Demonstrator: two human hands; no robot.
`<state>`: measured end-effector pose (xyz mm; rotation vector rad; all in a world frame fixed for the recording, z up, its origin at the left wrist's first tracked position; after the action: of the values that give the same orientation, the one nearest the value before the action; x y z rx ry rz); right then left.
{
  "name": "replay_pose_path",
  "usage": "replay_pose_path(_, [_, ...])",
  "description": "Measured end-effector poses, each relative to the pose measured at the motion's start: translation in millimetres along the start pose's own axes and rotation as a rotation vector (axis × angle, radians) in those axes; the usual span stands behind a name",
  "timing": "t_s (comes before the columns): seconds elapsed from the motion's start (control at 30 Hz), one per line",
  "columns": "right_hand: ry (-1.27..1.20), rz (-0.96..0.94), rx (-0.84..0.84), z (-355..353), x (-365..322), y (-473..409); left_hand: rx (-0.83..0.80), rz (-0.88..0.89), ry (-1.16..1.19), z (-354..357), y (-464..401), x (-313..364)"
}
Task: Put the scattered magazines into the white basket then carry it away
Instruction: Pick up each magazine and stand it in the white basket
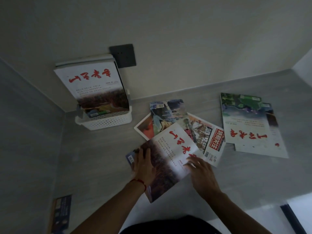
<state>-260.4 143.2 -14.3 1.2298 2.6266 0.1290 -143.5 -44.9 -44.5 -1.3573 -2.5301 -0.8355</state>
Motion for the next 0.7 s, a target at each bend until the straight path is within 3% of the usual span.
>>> replay_pose_path(0.27, [-0.416,0.124,-0.072,11.5,2.7,11.4,0.055,0.028,-0.108,-36.2,-23.7,-5.5])
replay_pose_path(0.4, [-0.519,0.213,-0.119,10.8,10.8,14.2,0.048,0.096,0.166,-32.1,-21.2,-10.5])
replay_pose_path(0.53, [-0.621,0.439,0.035,-4.1,24.1,13.2,0.212,0.185,0.428,-51.6,-0.7,-17.2])
replay_pose_path(0.6, [-0.803,0.542,0.082,-11.2,22.1,10.4,0.317,0.185,0.536,-68.1,9.1,-29.2])
replay_pose_path(0.7, [-1.112,0.577,-0.045,-10.8,-7.6,-7.9,0.433,0.144,0.719,-89.1,16.4,-58.7])
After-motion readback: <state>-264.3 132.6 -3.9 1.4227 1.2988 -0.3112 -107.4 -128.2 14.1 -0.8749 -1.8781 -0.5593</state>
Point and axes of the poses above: each hand's wrist, its own y-axis away from the middle knuckle, its own z-axis out of the palm, x = y × z, the point moved 9 cm from there along -y, towards the middle knuckle, and after that the axes turned 13 degrees about z, right-handed, at the moved point
